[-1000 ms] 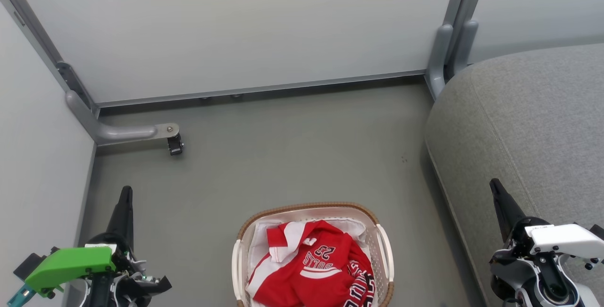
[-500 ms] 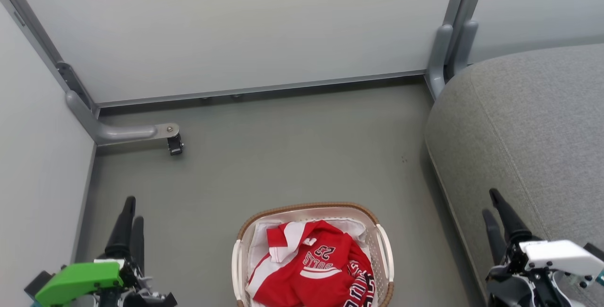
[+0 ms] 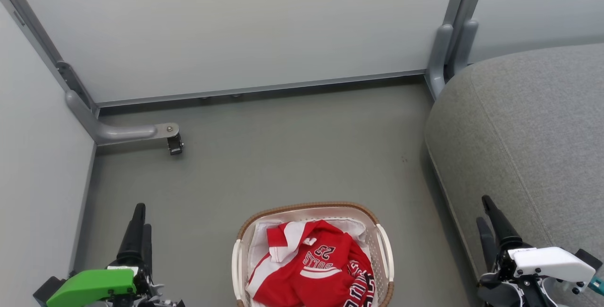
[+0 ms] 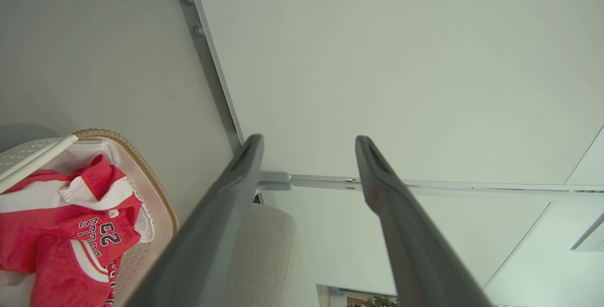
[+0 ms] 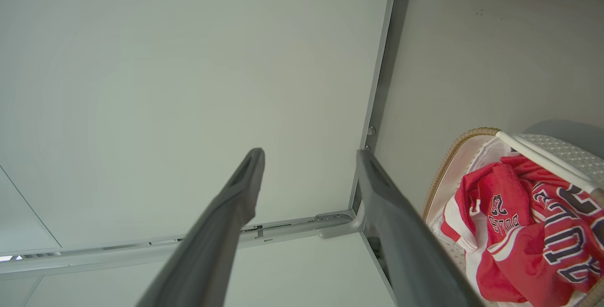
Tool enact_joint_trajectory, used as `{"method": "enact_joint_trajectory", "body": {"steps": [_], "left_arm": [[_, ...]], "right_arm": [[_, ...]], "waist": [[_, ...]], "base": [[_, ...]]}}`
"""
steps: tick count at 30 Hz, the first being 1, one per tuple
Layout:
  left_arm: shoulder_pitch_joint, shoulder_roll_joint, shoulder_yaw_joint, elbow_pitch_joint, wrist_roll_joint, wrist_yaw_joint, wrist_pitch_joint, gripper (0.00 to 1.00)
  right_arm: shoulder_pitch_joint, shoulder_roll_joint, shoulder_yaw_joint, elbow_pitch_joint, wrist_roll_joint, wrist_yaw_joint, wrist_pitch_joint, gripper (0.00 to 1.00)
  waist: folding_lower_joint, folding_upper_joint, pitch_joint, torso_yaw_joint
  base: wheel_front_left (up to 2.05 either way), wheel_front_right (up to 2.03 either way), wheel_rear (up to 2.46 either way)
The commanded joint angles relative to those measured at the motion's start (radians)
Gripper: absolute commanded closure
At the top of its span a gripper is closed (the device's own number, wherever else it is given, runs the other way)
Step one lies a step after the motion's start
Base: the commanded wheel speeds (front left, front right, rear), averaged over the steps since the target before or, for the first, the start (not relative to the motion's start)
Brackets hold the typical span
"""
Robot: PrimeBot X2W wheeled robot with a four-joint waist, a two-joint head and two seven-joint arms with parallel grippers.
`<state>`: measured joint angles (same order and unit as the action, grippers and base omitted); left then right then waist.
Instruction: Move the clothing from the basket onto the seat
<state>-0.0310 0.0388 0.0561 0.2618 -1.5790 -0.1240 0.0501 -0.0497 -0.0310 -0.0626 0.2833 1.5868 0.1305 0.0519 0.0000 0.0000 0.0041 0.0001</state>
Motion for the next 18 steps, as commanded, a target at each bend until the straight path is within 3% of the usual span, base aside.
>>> {"method": "enact_joint_trajectory", "body": {"steps": [1,18], "left_arm": [[-0.004,0.004,-0.011,-0.025,0.014,-0.003,-0.012,0.00],[0.034,0.006,-0.036,-0.087,0.182,-0.005,-0.082,0.00]], "right_arm": [[0.000,-0.008,0.005,-0.022,-0.015,0.000,-0.013,0.00],[0.020,-0.012,-0.007,-0.060,-0.189,0.000,-0.083,0.00]], "waist": [[0.0000,0.0000,0.000,0.000],[0.0000,0.0000,-0.001,0.001]], "base": [[0.00,0.00,0.00],[0.00,0.00,0.00]]}}
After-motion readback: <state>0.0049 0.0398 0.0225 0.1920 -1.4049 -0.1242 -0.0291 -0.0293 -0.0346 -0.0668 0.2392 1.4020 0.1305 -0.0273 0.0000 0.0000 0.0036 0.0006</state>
